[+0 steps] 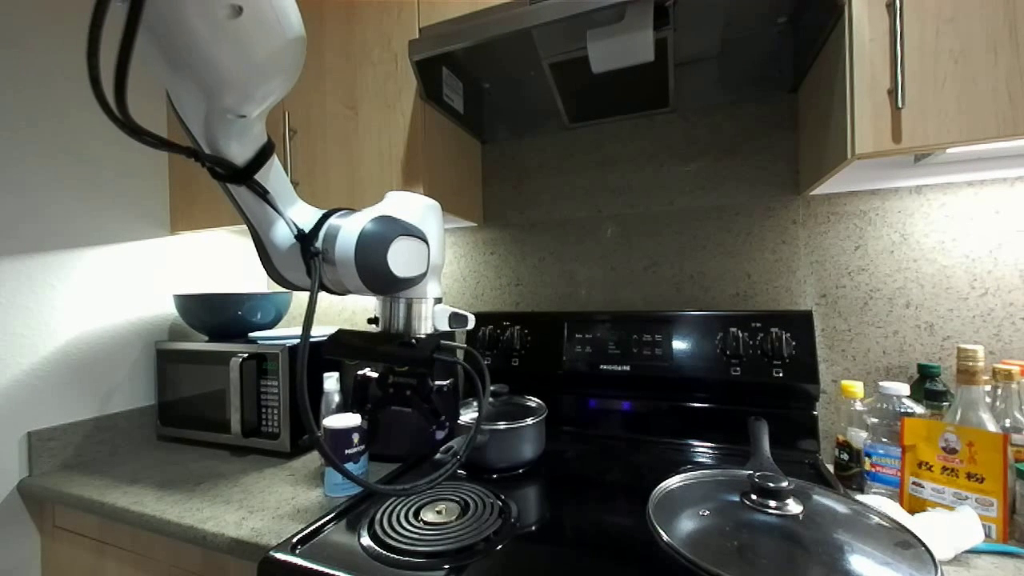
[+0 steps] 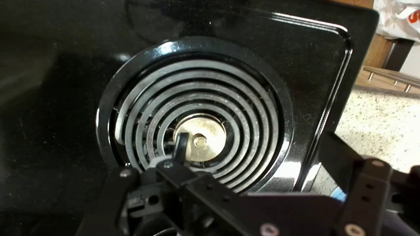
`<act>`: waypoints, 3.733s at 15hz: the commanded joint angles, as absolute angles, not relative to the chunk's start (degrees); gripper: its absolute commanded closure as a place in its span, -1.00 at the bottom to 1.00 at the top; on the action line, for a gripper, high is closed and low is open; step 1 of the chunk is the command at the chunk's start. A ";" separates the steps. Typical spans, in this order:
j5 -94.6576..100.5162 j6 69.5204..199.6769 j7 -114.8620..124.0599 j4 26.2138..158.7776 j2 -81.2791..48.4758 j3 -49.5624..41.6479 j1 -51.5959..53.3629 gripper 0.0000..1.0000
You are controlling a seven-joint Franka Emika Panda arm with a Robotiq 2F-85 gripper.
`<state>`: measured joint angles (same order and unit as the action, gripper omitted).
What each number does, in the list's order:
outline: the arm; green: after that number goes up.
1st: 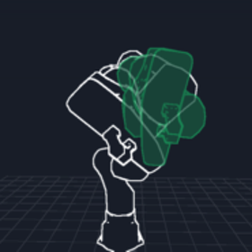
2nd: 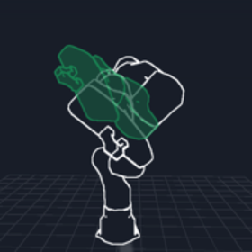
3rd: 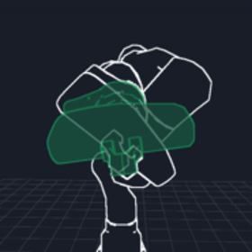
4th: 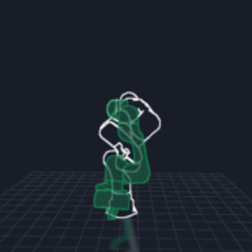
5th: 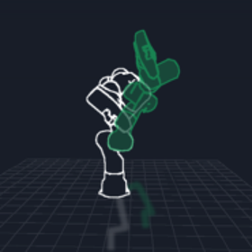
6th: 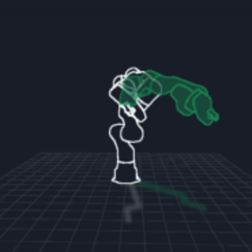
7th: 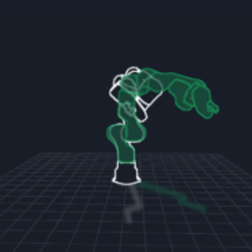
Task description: Move the pot on the front cooker
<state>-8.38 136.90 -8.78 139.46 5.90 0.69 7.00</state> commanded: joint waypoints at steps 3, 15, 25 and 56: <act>-8.88 144.28 -3.44 135.00 -1.38 2.48 6.18 -1.00; -7.75 146.41 3.93 129.82 -6.84 2.02 4.90 -1.00; -7.87 145.11 6.69 125.22 -11.05 1.99 4.21 -1.00; -8.52 119.63 3.59 128.08 -3.23 1.51 2.23 1.00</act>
<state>-8.56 119.77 3.58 128.18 -3.22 1.28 2.47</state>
